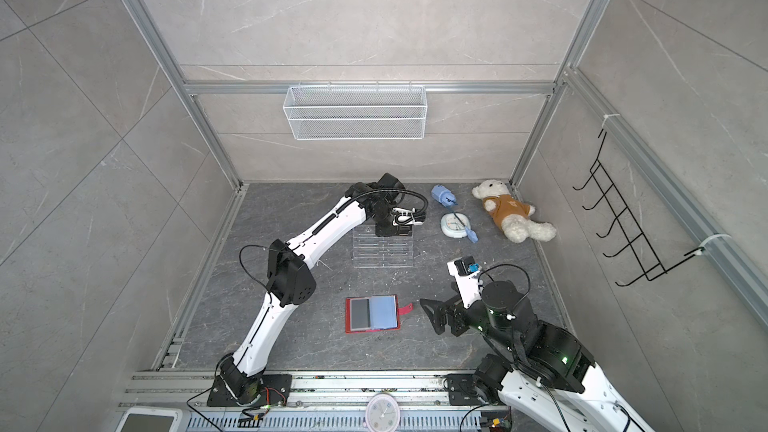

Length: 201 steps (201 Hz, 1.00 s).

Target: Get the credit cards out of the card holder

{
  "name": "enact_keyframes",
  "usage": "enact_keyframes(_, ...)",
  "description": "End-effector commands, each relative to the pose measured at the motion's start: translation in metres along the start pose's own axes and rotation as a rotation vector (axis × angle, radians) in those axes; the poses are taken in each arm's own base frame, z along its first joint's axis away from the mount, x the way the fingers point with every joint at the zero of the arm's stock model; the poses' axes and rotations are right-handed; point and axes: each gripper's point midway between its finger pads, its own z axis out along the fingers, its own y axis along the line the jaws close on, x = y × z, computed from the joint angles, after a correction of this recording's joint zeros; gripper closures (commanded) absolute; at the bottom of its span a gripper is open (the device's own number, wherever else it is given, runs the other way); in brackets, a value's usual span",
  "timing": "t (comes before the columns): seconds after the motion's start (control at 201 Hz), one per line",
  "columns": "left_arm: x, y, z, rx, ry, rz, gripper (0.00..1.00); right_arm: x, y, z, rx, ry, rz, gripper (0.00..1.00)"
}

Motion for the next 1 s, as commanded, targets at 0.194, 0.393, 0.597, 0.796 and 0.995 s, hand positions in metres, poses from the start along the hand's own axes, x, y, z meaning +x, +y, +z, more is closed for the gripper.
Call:
enact_keyframes(0.194, -0.011, 0.01, -0.016, -0.035, -0.041, -0.013, 1.0, 0.003, -0.002, 0.002, 0.002, -0.005, 0.005, 0.0)
enact_keyframes(0.393, -0.011, 0.007, -0.01, -0.031, -0.028, -0.005, 1.0, 0.004, -0.002, 0.004, 0.004, -0.002, 0.006, 0.0)
enact_keyframes(0.597, -0.012, 0.005, -0.005, -0.027, -0.03, 0.002, 1.0, 0.005, -0.002, 0.006, 0.007, 0.007, 0.007, 0.0)
enact_keyframes(0.796, -0.015, 0.005, -0.005, -0.024, -0.043, 0.002, 1.0, 0.006, -0.003, 0.007, 0.009, 0.008, 0.01, 0.0)
enact_keyframes(0.995, -0.017, 0.003, -0.002, -0.021, -0.049, 0.006, 1.0, 0.008, -0.004, 0.008, 0.012, 0.015, 0.012, 0.0)
